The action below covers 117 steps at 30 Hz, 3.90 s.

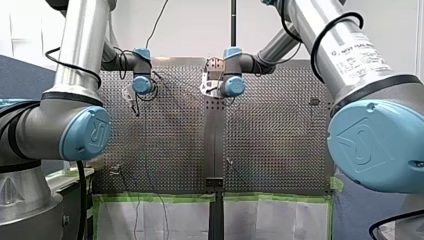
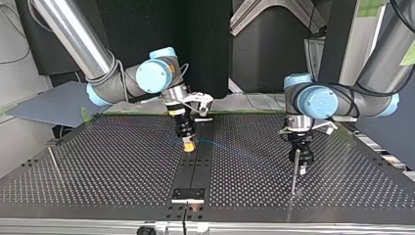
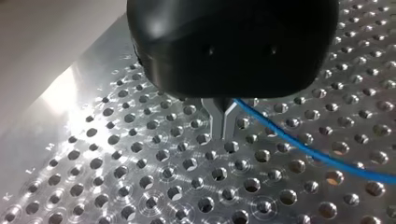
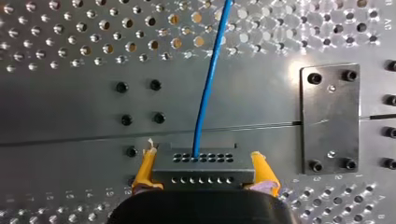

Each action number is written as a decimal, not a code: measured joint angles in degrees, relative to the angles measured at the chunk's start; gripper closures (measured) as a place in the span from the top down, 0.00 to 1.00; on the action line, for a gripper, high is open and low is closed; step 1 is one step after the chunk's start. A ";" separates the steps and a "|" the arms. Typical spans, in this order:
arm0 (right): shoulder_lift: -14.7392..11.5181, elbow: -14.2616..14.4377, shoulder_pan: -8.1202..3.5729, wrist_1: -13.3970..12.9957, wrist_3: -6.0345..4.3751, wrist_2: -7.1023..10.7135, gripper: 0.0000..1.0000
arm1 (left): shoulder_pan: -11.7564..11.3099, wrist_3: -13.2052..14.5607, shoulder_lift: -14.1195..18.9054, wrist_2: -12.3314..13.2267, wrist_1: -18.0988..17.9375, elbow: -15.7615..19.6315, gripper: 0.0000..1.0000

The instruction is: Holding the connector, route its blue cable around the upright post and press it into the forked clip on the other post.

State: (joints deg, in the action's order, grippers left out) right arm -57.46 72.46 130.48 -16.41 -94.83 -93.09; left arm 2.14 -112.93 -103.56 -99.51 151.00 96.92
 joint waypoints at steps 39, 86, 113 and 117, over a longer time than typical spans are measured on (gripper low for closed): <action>9.53 5.73 1.08 -3.72 0.99 -2.57 0.00 | 0.42 2.19 -0.01 -0.98 2.58 0.00 1.00; 25.56 19.50 0.74 -18.82 0.74 -12.28 0.00 | 0.71 2.36 -0.01 -1.07 2.68 0.00 1.00; 38.65 20.05 -9.24 -29.30 0.66 -13.95 0.00 | 0.81 2.45 -0.01 -1.16 2.71 0.00 1.00; 38.90 20.05 -9.53 -29.51 0.67 -13.90 0.00 | 0.91 2.45 -0.01 -1.15 2.73 0.00 1.00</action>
State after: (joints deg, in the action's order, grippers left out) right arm -18.56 92.51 120.96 -45.93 -94.15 -106.99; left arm 3.05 -110.47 -103.56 -100.66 153.73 96.92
